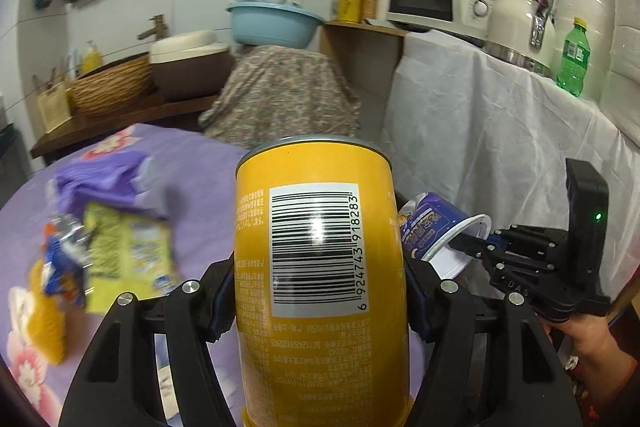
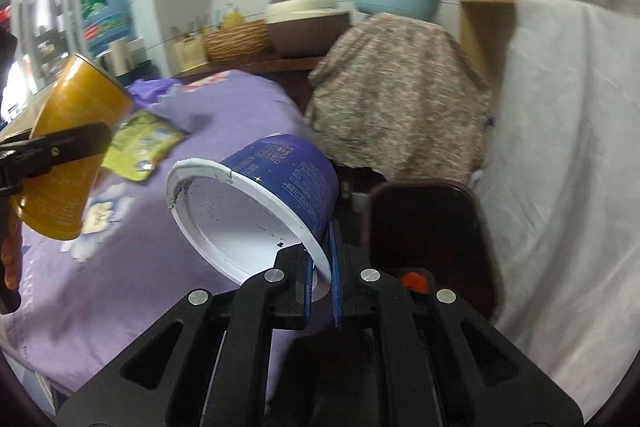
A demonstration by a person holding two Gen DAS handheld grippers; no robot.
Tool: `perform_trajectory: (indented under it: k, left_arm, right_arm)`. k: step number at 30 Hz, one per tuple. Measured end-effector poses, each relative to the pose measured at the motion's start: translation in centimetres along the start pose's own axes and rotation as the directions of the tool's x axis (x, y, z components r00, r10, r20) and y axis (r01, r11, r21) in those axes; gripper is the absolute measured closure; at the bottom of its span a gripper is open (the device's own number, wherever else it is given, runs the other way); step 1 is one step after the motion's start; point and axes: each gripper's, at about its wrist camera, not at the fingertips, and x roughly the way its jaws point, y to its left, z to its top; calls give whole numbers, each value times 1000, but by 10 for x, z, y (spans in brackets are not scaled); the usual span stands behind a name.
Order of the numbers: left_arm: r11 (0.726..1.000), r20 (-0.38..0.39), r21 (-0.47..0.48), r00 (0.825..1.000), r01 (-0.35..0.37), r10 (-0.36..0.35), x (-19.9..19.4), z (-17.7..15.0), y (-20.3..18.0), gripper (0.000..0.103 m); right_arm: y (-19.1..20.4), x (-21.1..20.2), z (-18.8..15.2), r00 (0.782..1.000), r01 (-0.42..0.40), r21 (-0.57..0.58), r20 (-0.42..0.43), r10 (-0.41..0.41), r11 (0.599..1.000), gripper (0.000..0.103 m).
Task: Collect trash
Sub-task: 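Carry the blue cup over the bin and open the right tool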
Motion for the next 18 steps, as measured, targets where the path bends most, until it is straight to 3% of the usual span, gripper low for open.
perform_trajectory:
  k: [5,10,18]
  left_arm:
    - [998,-37,7,997,70,-69,47,15,-34,38]
    - [995,-19,46,996,89,-88,76,27,-60,38]
    - [995,-76,12,992,98,-97,119,36,-73,38]
  right_arm:
    - [-56,20,-15,991,125,46,-46,-123,991,95]
    - [-97,59,-29,978,171,88,-139,-158,981,95]
    - [-129,141,-50,944,200,146,-292,-151,969,95]
